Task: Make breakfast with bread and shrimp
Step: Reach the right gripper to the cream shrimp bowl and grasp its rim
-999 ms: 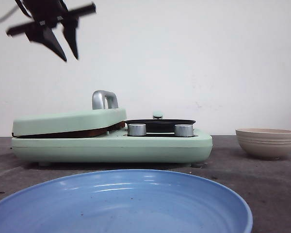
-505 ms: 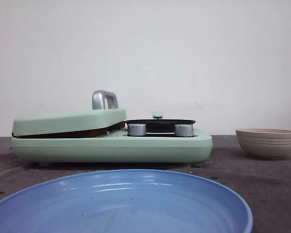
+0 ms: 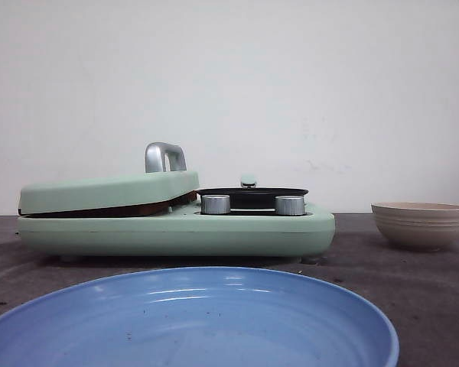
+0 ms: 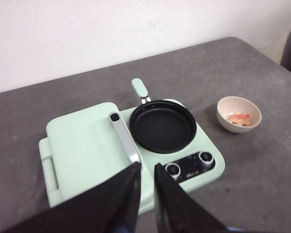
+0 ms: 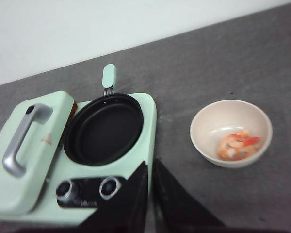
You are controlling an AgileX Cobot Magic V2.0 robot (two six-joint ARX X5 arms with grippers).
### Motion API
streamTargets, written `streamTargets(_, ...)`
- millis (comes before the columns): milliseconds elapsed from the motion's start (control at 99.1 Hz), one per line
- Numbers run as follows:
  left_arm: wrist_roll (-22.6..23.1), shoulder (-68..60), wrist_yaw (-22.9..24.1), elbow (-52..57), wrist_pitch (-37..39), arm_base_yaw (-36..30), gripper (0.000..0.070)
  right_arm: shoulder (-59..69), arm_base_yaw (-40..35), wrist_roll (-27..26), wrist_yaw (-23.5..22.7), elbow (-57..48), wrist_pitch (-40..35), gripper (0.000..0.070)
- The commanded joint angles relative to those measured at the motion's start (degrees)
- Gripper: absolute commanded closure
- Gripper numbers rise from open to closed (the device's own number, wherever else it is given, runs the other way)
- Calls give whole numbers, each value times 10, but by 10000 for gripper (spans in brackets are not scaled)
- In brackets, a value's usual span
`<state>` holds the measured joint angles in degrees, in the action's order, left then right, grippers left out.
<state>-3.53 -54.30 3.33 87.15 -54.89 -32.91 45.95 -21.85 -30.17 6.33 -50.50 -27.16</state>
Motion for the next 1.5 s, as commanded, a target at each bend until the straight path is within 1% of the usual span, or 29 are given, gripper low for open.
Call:
streamTargets(0,17,21,11,11,-1,-6,700,29,37,-17,-39,-6,36,695)
streamTargets(111,33,56,52,9,-9,-8,700,83,106,-35,-102,-6,80,695)
streamTargets(222,44,90,90,2,-13,-8,700,130,172,-52,-153,-6,86,694)
streamTargets(303,44,113,99,-8,-12,-8,700,163,210,-52,-187,-6,86,693)
streamTargets(373,44,128,99,-21,-13,-8,700,189,235,-53,-207,-6,87,685)
streamTargets(414,44,135,100,-29,-14,-8,700,204,247,-53,-215,-6,88,636)
streamTargets(495,44,144,103,-41,-27,-8,700,231,265,-59,-225,-6,92,448)
streamTargets(515,44,146,103,-43,-31,-8,700,237,269,-61,-229,-7,93,412)
streamTargets(545,44,148,104,-45,-38,-8,700,247,273,-66,-234,-7,96,391)
streamTargets(636,44,150,104,-49,-46,-8,700,278,278,-69,-255,-16,107,391)
streamTargets(767,44,150,104,-51,-37,-8,700,330,278,-61,-256,-58,101,391)
streamTargets(858,43,150,104,-52,-29,-8,700,369,278,-35,-251,-104,72,392)
streamTargets(918,44,150,104,-53,-25,-8,700,398,278,-9,-235,-140,41,392)
streamTargets(1029,44,150,104,-53,-24,-8,700,447,278,52,-187,-206,-19,392)
streamTargets(1070,44,150,104,-53,-24,-8,700,461,278,72,-178,-224,-32,392)
streamTargets(1120,44,150,104,-53,-24,-8,700,480,278,90,-179,-242,-38,394)
streamTargets(1191,44,150,104,-53,-24,-8,700,502,280,101,-183,-259,-42,403)
streamTargets(1262,44,150,104,-53,-24,-8,700,523,283,102,-183,-265,-42,430)
streamTargets(1362,44,150,104,-53,-24,-8,700,553,288,103,-186,-265,-42,433)
streamTargets(1494,44,150,104,-53,-24,-8,700,585,293,103,-214,-265,-40,433)
